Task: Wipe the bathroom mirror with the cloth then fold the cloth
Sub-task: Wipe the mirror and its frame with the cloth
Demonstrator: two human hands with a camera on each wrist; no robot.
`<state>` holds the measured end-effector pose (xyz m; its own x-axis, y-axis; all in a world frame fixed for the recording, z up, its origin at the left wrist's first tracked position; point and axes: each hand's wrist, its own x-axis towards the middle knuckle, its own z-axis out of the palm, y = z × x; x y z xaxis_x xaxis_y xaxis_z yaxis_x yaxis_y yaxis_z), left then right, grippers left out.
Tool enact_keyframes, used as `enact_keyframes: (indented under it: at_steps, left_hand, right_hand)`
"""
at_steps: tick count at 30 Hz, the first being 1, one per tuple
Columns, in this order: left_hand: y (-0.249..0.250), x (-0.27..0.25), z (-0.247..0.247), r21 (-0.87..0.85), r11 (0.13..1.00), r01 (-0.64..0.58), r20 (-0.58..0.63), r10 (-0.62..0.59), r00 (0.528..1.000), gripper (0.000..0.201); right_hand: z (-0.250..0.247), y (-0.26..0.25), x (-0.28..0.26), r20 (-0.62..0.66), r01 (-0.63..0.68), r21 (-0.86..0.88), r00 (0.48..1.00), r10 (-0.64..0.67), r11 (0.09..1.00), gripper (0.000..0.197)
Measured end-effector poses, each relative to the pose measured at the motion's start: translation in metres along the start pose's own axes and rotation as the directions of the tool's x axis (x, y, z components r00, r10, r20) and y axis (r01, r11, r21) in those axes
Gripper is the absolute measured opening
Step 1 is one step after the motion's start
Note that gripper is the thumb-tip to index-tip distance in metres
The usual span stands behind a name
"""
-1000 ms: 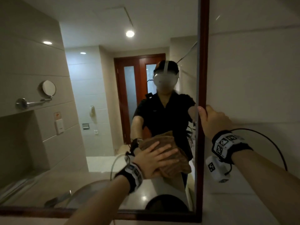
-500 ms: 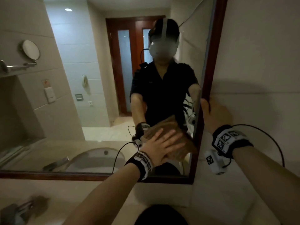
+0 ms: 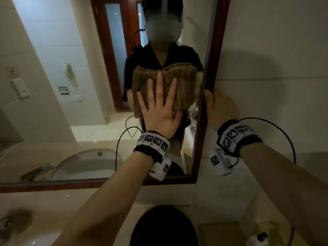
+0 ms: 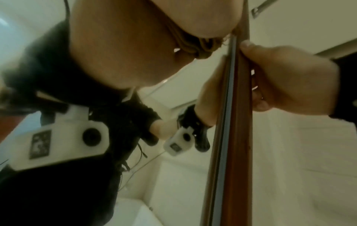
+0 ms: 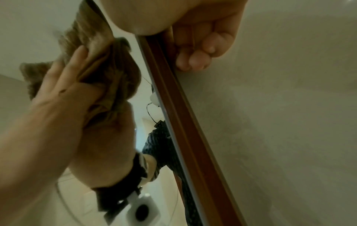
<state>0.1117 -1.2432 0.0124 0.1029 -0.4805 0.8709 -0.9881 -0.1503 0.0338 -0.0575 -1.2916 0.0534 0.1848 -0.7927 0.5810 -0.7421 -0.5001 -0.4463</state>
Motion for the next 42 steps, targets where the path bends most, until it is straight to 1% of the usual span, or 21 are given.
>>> enact_keyframes:
  at_steps: [1, 3, 5, 6, 9, 11, 12, 13, 15, 17, 19, 21, 24, 26, 29, 31, 34, 36, 39, 41, 42]
  left_hand:
    - [0.004, -0.001, 0.002, -0.002, 1.0, 0.005, 0.005, -0.005, 1.0, 0.075]
    - [0.017, -0.027, 0.018, -0.007, 0.993, -0.114, 0.091, 0.115, 0.989, 0.07]
    - [0.026, -0.082, 0.043, -0.03, 0.962, -0.271, 0.22, 0.271, 0.937, 0.055]
    - [0.026, -0.114, 0.054, -0.051, 0.954, -0.296, 0.286, 0.298, 0.911, 0.05]
    - [0.013, -0.187, 0.074, -0.064, 0.957, -0.284, 0.457, 0.281, 0.844, 0.06]
    - [0.001, -0.2, 0.073, -0.052, 0.944, -0.326, 0.52, 0.304, 0.798, 0.071]
    - [-0.004, -0.195, 0.07, -0.047, 0.937, -0.345, 0.521, 0.318, 0.792, 0.073]
    - [-0.008, -0.184, 0.066, -0.045, 0.937, -0.347, 0.508, 0.32, 0.799, 0.073]
    - [-0.009, -0.145, 0.052, -0.029, 0.958, -0.286, 0.42, 0.272, 0.866, 0.068]
    - [0.0, -0.086, 0.033, -0.03, 0.987, -0.157, 0.258, 0.16, 0.953, 0.064]
    - [0.016, -0.024, 0.011, -0.06, 0.998, -0.019, 0.116, 0.026, 0.993, 0.066]
    - [0.034, 0.017, -0.006, -0.057, 0.998, 0.04, 0.039, -0.038, 0.999, 0.067]
    - [0.048, 0.015, 0.001, -0.006, 1.0, -0.029, 0.036, 0.029, 0.999, 0.066]
    - [0.049, -0.02, 0.021, -0.038, 0.996, -0.082, 0.121, 0.086, 0.989, 0.07]
    - [0.038, -0.102, 0.053, -0.023, 0.995, -0.098, 0.263, 0.101, 0.959, 0.067]
    - [0.021, -0.149, 0.06, 0.003, 0.995, -0.098, 0.354, 0.091, 0.931, 0.071]
    - [-0.004, -0.162, 0.053, 0.001, 0.994, -0.111, 0.417, 0.101, 0.903, 0.072]
    - [-0.018, -0.138, 0.039, 0.005, 0.997, -0.077, 0.362, 0.07, 0.93, 0.07]
    - [-0.037, -0.078, 0.014, 0.004, 0.996, 0.085, 0.178, -0.084, 0.98, 0.07]
    - [-0.047, -0.043, -0.001, -0.005, 0.989, 0.145, 0.085, -0.145, 0.986, 0.068]
    - [-0.05, -0.034, -0.005, 0.008, 0.99, 0.141, 0.069, -0.141, 0.988, 0.068]
  right_hand:
    - [0.001, 0.001, 0.0, -0.003, 0.0, 0.01, 1.0, 0.0, 1.0, 0.05]
    - [0.003, 0.002, 0.001, -0.016, 0.004, -0.005, 1.0, -0.005, 1.0, 0.049]
    - [0.008, 0.004, 0.004, -0.022, 0.015, -0.029, 1.0, -0.016, 0.999, 0.052]
    - [0.009, 0.004, 0.005, -0.019, 0.015, -0.037, 1.0, -0.016, 0.999, 0.054]
    - [0.008, 0.007, 0.007, -0.024, -0.004, -0.07, 1.0, 0.002, 0.998, 0.055]
    - [0.008, 0.007, 0.007, -0.035, -0.011, -0.096, 0.999, 0.007, 0.995, 0.048]
    - [0.007, 0.005, 0.006, -0.038, -0.012, -0.11, 0.999, 0.008, 0.994, 0.047]
    - [0.007, 0.005, 0.006, -0.039, -0.012, -0.123, 0.999, 0.007, 0.992, 0.047]
    - [0.007, 0.002, 0.004, -0.045, -0.012, -0.143, 0.999, 0.006, 0.99, 0.048]
    - [0.005, 0.0, 0.002, -0.054, -0.021, -0.126, 0.998, 0.014, 0.992, 0.049]
    - [0.004, -0.002, -0.001, -0.063, -0.021, -0.095, 0.998, 0.015, 0.995, 0.047]
    - [0.004, -0.002, 0.0, -0.06, -0.022, -0.086, 0.998, 0.017, 0.996, 0.043]
    - [0.004, 0.001, 0.002, 0.002, -0.044, -0.093, 0.999, 0.044, 0.995, 0.033]
    - [0.005, 0.002, 0.001, 0.011, -0.034, -0.083, 0.999, 0.035, 0.996, 0.032]
    - [0.006, 0.001, 0.002, -0.029, -0.011, -0.044, 1.0, 0.009, 0.999, 0.054]
    - [0.008, 0.003, 0.004, -0.03, 0.004, -0.06, 1.0, -0.006, 0.998, 0.058]
    - [0.008, 0.006, 0.005, -0.05, 0.015, -0.046, 0.999, -0.018, 0.999, 0.058]
    - [0.009, 0.004, 0.004, -0.069, 0.01, -0.013, 0.998, -0.011, 1.0, 0.057]
    - [0.014, 0.005, 0.003, -0.091, -0.014, -0.003, 0.996, 0.014, 1.0, 0.057]
    - [0.02, 0.01, -0.003, -0.075, -0.026, 0.006, 0.997, 0.026, 1.0, 0.063]
    - [0.024, 0.013, -0.01, -0.058, -0.023, 0.004, 0.998, 0.023, 1.0, 0.066]
